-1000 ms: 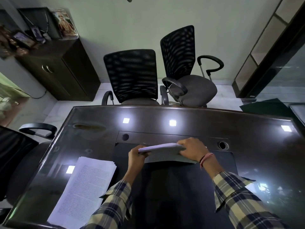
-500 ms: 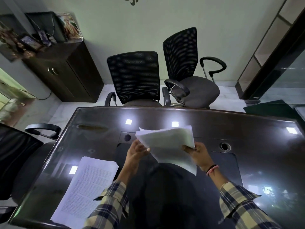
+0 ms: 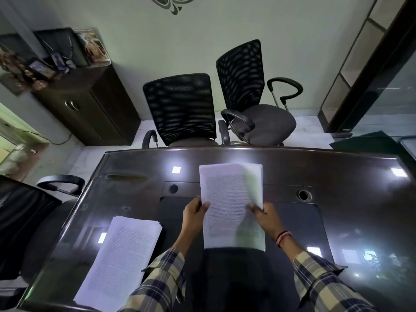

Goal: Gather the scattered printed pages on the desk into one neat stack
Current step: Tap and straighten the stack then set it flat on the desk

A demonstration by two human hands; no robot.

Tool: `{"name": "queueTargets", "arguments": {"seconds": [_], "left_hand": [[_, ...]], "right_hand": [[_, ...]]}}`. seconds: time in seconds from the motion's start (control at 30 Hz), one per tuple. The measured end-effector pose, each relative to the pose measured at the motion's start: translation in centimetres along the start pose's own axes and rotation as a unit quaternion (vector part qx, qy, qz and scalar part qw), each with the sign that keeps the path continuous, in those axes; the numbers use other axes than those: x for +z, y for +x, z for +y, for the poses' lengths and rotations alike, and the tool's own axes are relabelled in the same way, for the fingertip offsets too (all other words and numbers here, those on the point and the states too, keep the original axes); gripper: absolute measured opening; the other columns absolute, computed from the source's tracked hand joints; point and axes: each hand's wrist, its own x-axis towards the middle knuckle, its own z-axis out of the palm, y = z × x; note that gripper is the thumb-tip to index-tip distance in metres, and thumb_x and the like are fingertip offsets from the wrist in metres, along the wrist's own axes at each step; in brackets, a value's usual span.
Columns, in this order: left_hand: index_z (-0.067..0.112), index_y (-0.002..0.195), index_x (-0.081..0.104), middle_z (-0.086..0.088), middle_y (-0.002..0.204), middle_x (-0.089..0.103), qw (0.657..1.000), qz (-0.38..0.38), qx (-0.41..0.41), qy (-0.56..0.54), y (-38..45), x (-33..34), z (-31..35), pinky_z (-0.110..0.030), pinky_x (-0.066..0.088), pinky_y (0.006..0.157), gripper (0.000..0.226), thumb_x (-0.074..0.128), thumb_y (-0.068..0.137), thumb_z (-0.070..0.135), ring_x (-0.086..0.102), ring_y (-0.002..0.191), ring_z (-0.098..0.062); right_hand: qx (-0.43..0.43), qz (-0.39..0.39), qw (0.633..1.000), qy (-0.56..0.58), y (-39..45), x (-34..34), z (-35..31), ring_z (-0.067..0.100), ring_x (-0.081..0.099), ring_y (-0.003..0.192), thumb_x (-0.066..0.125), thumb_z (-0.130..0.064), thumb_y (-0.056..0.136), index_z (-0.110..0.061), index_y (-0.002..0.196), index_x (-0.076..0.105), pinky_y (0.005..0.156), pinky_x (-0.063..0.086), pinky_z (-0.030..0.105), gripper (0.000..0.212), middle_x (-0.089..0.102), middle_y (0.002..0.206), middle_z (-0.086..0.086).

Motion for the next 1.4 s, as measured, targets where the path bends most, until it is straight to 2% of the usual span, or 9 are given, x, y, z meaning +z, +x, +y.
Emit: {"name": "queueTargets", "arguments": {"seconds": [0.17, 0.43, 0.53, 0.67, 0.8, 0.87, 0.97, 1.13, 1.4], "left_hand": [[0.015, 0.123, 0.057, -0.001, 0.115, 0.071, 0.999, -0.043, -0.03, -0.009, 0.1, -3.7, -0.1, -0.04, 0.061, 0.086, 0.023, 0.057, 0.104, 0.027, 0.072, 0.102, -0.02], [0.007, 0.096, 0.071, -0.007, 0.088, 0.073, 0.983, 0.058, -0.153, 0.078, -0.8, -16.7, -7.4, -0.032, 0.048, 0.065, 0.008, 0.065, 0.093, 0.011, 0.066, 0.077, -0.026], [0.004, 0.08, 0.063, -0.006, 0.075, 0.062, 0.973, 0.07, -0.197, 0.097, -1.9, -20.9, -10.4, -0.032, 0.04, 0.062, 0.011, 0.062, 0.091, 0.006, 0.055, 0.071, -0.025], [0.009, 0.087, 0.065, -0.008, 0.089, 0.067, 0.956, 0.1, -0.248, 0.124, -2.8, -27.3, -14.8, -0.032, 0.046, 0.071, 0.005, 0.065, 0.092, 0.008, 0.064, 0.085, -0.03], [0.005, 0.095, 0.07, -0.009, 0.095, 0.069, 0.951, 0.088, -0.261, 0.141, -1.9, -31.3, -18.2, -0.029, 0.05, 0.065, 0.007, 0.067, 0.093, 0.011, 0.063, 0.077, -0.022], [0.01, 0.108, 0.072, -0.012, 0.114, 0.067, 0.943, 0.078, -0.263, 0.188, -1.3, -32.5, -20.6, -0.04, 0.056, 0.087, 0.021, 0.07, 0.09, 0.021, 0.063, 0.1, -0.03], [0.011, 0.137, 0.053, -0.017, 0.143, 0.042, 0.935, 0.044, -0.28, 0.211, -1.6, -32.8, -21.6, -0.052, 0.039, 0.11, 0.054, 0.075, 0.091, 0.026, 0.041, 0.133, -0.041], [0.009, 0.143, 0.043, -0.015, 0.144, 0.039, 0.938, 0.005, -0.281, 0.204, -1.2, -32.6, -22.0, -0.057, 0.04, 0.111, 0.076, 0.085, 0.083, 0.027, 0.042, 0.135, -0.039], [0.007, 0.116, 0.059, -0.011, 0.12, 0.064, 0.938, -0.023, -0.346, 0.03, 0.1, -32.3, -23.1, -0.046, 0.059, 0.09, 0.069, 0.095, 0.059, 0.022, 0.066, 0.104, -0.028]], "right_hand": [[0.009, -0.024, 0.998, 0.06, -0.3, 4.8, -1.9, 0.003, 0.072, 0.074, 0.055, -0.019, 0.104, -0.005, 0.104, 0.071, 0.062, 0.054, 0.019, 0.021, 0.076, 0.091, 0.002], [0.121, -0.14, 0.982, 0.035, -2.7, 20.1, -0.7, 0.024, 0.073, 0.099, 0.059, 0.001, 0.089, -0.009, 0.096, 0.078, 0.09, 0.058, 0.042, 0.023, 0.078, 0.104, 0.01], [0.15, -0.179, 0.972, -0.016, -3.9, 24.9, 0.4, 0.023, 0.074, 0.096, 0.063, -0.002, 0.082, -0.001, 0.096, 0.076, 0.082, 0.059, 0.037, 0.019, 0.078, 0.1, 0.007], [0.184, -0.189, 0.96, -0.098, -5.4, 33.1, 1.6, 0.021, 0.074, 0.088, 0.069, -0.013, 0.083, 0.0, 0.092, 0.073, 0.071, 0.061, 0.034, 0.017, 0.077, 0.097, 0.008], [0.203, -0.172, 0.951, -0.158, -6.1, 38.8, 1.7, 0.015, 0.071, 0.074, 0.071, -0.014, 0.088, -0.007, 0.083, 0.071, 0.058, 0.061, 0.027, 0.008, 0.073, 0.087, 0.004], [0.23, -0.165, 0.941, -0.184, -6.5, 40.6, 2.2, 0.016, 0.071, 0.075, 0.07, -0.013, 0.088, -0.006, 0.085, 0.069, 0.057, 0.063, 0.03, 0.008, 0.071, 0.088, 0.004], [0.244, -0.111, 0.94, -0.214, -7.1, 41.7, 2.9, 0.029, 0.069, 0.101, 0.075, -0.02, 0.082, -0.003, 0.111, 0.052, 0.082, 0.06, 0.038, 0.04, 0.064, 0.112, 0.008], [0.301, -0.079, 0.946, -0.094, -7.7, 42.9, 3.4, 0.025, 0.065, 0.103, 0.083, -0.018, 0.078, -0.008, 0.115, 0.041, 0.088, 0.056, 0.038, 0.057, 0.061, 0.116, 0.005], [0.342, -0.075, 0.934, 0.073, -7.3, 42.2, 4.7, 0.024, 0.075, 0.095, 0.09, -0.015, 0.068, 0.002, 0.111, 0.07, 0.07, 0.059, 0.027, 0.05, 0.077, 0.107, 0.012]]}}
